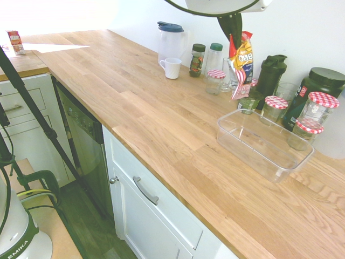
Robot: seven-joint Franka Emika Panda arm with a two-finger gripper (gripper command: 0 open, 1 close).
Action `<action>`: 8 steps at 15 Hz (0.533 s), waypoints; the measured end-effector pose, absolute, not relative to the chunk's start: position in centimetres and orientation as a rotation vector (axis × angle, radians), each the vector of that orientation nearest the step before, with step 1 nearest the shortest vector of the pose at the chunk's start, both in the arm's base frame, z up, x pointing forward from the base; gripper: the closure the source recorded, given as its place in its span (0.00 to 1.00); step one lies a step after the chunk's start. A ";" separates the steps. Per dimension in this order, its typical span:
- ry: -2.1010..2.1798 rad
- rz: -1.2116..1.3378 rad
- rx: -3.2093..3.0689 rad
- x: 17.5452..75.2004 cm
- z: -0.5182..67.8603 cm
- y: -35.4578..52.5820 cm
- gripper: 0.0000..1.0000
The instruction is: Put the chip bag into the container
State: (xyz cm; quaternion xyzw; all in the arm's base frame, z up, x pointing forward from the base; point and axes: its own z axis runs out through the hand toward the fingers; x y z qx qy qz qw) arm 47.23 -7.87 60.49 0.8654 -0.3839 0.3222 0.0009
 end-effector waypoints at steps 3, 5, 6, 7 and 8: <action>-1.226 0.987 2.731 47.0 58.8 -10.4 1.00; -1.239 0.968 2.738 47.0 57.2 -12.1 1.00; -1.241 0.956 2.744 47.1 56.4 -12.7 1.00; -1.240 0.945 2.748 47.4 55.5 -13.1 1.00; -1.241 0.936 2.751 47.8 54.7 -13.4 1.00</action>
